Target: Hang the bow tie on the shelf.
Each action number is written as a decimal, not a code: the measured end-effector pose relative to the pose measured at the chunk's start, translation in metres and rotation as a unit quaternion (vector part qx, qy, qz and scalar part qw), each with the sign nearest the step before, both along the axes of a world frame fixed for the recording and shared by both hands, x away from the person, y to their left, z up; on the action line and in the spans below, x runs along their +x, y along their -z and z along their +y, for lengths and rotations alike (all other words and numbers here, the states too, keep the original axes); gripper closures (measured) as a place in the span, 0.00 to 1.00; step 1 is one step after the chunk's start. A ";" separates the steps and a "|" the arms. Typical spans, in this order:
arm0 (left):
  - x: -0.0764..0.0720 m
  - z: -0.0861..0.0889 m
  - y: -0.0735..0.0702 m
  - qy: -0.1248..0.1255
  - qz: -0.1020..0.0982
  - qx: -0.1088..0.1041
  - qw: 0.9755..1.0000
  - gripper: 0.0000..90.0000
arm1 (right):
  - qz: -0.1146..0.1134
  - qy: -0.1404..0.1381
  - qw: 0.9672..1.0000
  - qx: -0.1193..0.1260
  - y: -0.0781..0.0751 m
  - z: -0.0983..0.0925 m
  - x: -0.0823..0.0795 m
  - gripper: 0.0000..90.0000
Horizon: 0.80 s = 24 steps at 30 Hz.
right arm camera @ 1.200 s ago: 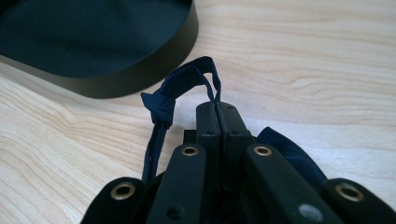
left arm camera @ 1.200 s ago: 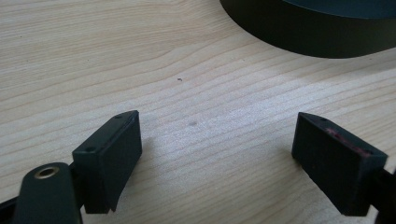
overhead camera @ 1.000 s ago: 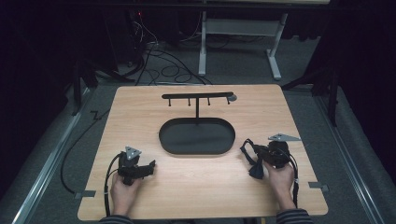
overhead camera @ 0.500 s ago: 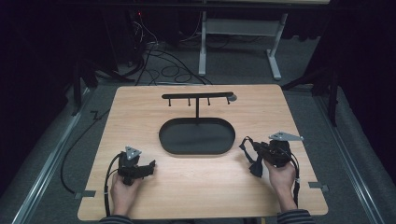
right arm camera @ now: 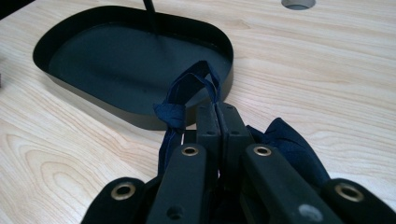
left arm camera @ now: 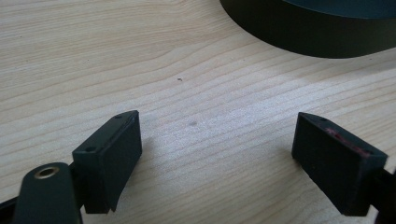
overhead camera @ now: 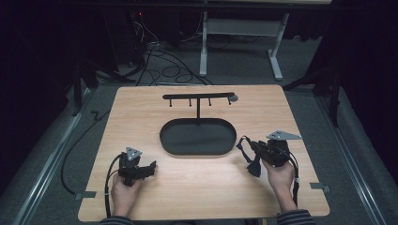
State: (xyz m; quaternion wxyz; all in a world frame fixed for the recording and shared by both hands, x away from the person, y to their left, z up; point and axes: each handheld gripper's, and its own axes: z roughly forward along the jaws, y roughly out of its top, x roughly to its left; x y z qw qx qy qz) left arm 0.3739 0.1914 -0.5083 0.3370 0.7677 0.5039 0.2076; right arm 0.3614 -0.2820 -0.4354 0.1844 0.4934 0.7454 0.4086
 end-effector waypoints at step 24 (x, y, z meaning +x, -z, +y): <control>0.000 0.000 0.000 0.000 0.000 0.000 1.000 0.18 | -0.021 -0.027 0.999 0.007 -0.022 0.017 0.008 1.00</control>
